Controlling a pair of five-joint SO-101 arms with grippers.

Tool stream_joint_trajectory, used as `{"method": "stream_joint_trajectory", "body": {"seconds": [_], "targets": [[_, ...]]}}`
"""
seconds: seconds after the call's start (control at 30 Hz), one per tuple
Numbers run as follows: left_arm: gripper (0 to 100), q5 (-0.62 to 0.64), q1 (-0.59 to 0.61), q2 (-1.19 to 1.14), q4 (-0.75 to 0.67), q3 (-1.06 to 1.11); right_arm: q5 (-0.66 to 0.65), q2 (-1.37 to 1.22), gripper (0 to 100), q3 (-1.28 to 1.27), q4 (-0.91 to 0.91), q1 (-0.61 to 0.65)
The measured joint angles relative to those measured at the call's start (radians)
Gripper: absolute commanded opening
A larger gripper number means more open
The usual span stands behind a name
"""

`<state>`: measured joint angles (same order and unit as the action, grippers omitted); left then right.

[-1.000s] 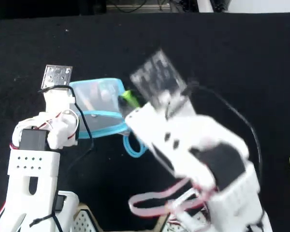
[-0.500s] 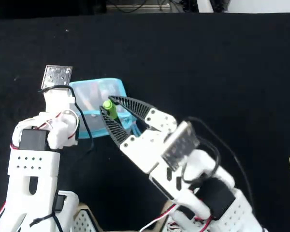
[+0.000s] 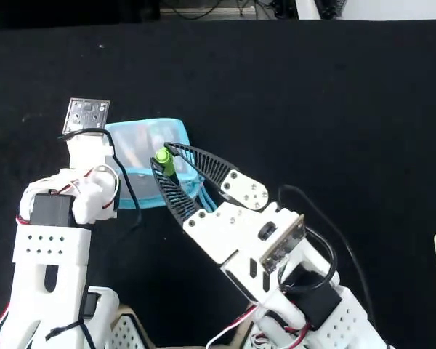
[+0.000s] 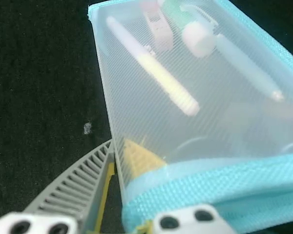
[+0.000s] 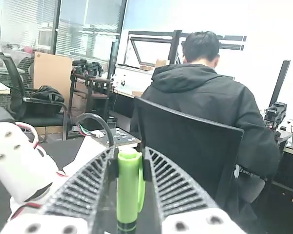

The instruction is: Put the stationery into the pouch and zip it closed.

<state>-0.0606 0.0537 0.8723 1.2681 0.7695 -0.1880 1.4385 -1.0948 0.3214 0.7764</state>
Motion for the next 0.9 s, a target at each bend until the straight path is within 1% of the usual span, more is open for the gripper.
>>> {"method": "stream_joint_trajectory", "body": {"seconds": [0.17,0.3,0.37,0.57,0.73,0.9], "targets": [[3,0.000,0.000,0.000,0.000,0.000,0.000,0.015,1.1,0.005,0.000,-0.003],[3,0.000,0.000,0.000,0.000,0.000,0.000,0.021,1.1,0.040,0.012,-0.072],[3,0.000,0.000,0.000,0.000,0.000,0.000,0.023,1.1,0.077,0.064,-0.132],[3,0.000,0.000,0.000,0.000,0.000,0.000,0.005,1.1,0.172,0.299,-0.318],[3,0.000,0.000,0.000,0.000,0.000,0.000,-0.190,1.4,0.203,0.459,-0.502],[3,0.000,0.000,0.000,0.000,0.000,0.000,-0.519,1.5,0.210,0.491,-0.677]]}}
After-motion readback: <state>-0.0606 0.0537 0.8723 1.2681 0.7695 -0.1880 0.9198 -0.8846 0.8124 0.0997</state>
